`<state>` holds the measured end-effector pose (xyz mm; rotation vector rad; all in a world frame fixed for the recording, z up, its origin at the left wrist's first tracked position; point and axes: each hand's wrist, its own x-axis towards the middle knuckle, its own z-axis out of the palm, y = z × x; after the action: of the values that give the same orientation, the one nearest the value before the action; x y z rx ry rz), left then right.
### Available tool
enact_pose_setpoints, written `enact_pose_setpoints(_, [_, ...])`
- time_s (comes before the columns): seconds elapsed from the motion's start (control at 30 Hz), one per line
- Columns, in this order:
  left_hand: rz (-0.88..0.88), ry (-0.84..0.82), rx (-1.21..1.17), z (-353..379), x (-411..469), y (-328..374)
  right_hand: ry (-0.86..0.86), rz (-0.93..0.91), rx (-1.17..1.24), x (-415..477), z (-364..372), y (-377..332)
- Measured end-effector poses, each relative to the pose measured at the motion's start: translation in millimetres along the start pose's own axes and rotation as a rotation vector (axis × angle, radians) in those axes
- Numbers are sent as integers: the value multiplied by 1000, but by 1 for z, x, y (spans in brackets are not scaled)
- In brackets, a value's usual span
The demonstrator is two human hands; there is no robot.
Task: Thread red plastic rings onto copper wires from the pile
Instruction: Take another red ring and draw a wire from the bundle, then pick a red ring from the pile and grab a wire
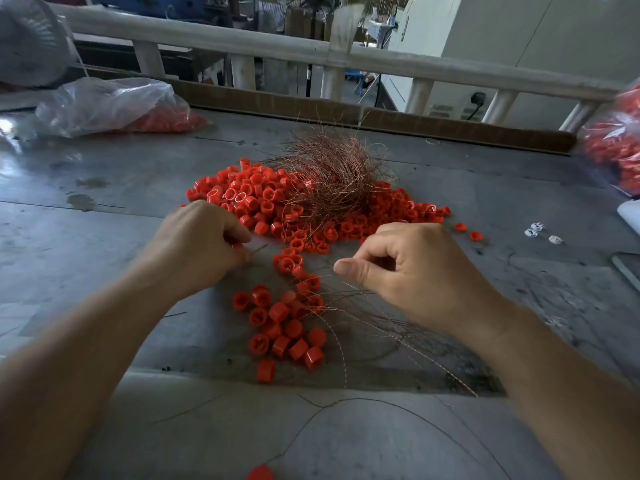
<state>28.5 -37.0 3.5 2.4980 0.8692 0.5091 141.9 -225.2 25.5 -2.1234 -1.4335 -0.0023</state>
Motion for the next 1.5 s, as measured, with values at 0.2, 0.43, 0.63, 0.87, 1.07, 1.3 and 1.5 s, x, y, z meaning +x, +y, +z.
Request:
enact_pose_setpoints(0.2, [43, 36, -26, -1, 0, -1, 45, 70, -42, 2, 1, 7])
enact_pose_setpoints(0.43, [91, 87, -435, -5, -6, 9, 121, 180, -104, 8, -1, 23])
enact_pose_setpoints(0.63, [151, 23, -615, 0, -12, 19, 157, 250, -162, 17, 2, 42])
enact_pose_setpoints(0.87, [188, -4, -629, 4, -14, 18, 44, 205, -181, 19, 10, 44])
enact_pose_setpoints(1.07, [207, -21, -611, 6, -13, 18, 34, 180, -159, 20, 14, 43])
enact_pose_setpoints(1.3, [217, -23, -599, 8, -12, 17, 92, 185, -134, 22, 13, 44])
enact_pose_setpoints(1.5, [225, -21, -589, 8, -12, 16, 85, 167, -144, 22, 14, 46])
